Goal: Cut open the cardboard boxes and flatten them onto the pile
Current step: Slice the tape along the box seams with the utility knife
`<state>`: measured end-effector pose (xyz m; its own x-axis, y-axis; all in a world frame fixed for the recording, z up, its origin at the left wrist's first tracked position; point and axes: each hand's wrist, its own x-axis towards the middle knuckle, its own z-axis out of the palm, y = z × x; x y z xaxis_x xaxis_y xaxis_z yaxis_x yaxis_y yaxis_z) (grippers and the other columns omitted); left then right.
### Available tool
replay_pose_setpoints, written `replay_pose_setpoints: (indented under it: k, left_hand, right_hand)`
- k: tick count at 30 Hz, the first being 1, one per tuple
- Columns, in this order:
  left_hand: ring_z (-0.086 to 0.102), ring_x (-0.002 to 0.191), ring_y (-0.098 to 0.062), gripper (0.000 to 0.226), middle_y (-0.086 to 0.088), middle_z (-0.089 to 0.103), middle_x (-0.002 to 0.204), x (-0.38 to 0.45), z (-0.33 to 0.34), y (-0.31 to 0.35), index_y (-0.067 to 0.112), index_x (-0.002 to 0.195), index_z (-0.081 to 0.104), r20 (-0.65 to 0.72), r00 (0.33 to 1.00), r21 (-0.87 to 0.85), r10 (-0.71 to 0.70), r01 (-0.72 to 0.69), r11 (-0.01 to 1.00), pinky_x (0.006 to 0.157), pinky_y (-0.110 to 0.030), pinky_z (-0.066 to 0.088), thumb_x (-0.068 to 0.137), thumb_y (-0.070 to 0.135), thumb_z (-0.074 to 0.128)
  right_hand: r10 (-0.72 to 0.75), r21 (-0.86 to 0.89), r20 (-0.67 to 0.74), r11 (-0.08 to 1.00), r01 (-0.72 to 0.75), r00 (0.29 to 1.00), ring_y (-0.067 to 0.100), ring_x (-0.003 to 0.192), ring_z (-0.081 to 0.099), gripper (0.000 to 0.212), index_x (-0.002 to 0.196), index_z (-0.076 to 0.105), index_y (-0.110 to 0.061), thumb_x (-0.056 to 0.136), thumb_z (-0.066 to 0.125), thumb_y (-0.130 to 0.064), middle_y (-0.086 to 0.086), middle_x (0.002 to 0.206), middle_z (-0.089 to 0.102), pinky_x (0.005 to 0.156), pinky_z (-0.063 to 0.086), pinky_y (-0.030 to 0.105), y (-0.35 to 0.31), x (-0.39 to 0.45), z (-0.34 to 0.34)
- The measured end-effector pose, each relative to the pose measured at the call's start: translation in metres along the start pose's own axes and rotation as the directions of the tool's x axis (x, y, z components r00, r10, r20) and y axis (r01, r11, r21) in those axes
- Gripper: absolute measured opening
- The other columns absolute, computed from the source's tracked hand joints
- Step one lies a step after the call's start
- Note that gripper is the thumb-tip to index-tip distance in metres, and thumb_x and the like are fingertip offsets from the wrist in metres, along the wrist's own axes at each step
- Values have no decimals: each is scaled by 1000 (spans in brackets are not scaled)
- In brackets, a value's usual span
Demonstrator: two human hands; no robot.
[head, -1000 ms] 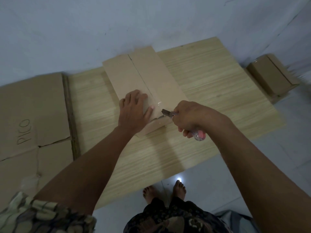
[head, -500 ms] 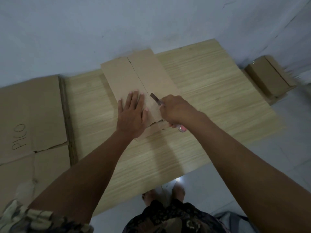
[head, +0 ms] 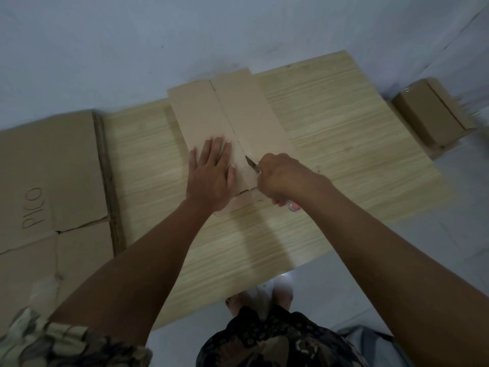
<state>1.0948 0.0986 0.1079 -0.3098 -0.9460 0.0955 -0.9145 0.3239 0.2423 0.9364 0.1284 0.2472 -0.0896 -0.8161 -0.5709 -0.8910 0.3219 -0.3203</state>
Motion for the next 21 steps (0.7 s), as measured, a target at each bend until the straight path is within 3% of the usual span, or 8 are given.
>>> replay_pose_setpoints:
  k: [6, 12, 17, 21]
  left_hand:
    - [12, 156, -28, 65, -7, 19, 168, 2, 0, 0, 14, 160, 26, 27, 999, 12, 16, -16, 1000, 125, -54, 8, 102, 43, 21]
    - [11, 156, -29, 65, -7, 18, 169, 2, -2, 3, 15, 161, 24, 45, 999, 36, 15, -16, 999, 125, -55, 7, 103, 43, 19]
    - [6, 157, -28, 66, -6, 13, 170, 4, -1, 4, 16, 162, 19, 70, 997, 35, -35, 32, 999, 125, -54, 2, 102, 44, 20]
    - [8, 157, -27, 69, -4, 15, 170, 1, -3, 5, 18, 162, 21, 89, 996, 39, 22, -26, 999, 125, -53, 5, 100, 48, 14]
  right_hand:
    - [39, 21, 22, 999, -39, 999, 24, 57, 69, 19, 78, 48, -10, 94, 47, -1, 14, 83, 63, 49, 58, 34, -2, -10, 5]
    - [95, 76, 126, 992, -105, 987, 28, 63, 73, 11, 88, 58, -1, 96, 50, 1, 17, 71, 70, 61, 62, 43, 14, -26, 5]
    - [65, 172, 89, 982, -80, 994, 29, 57, 71, 18, 99, 62, -2, 97, 44, -3, 18, 67, 69, 64, 62, 52, 24, -26, 18]
    - [83, 163, 129, 981, -103, 988, 27, 53, 68, 14, 88, 53, -5, 98, 44, -3, 17, 68, 69, 64, 63, 46, 30, -32, 20]
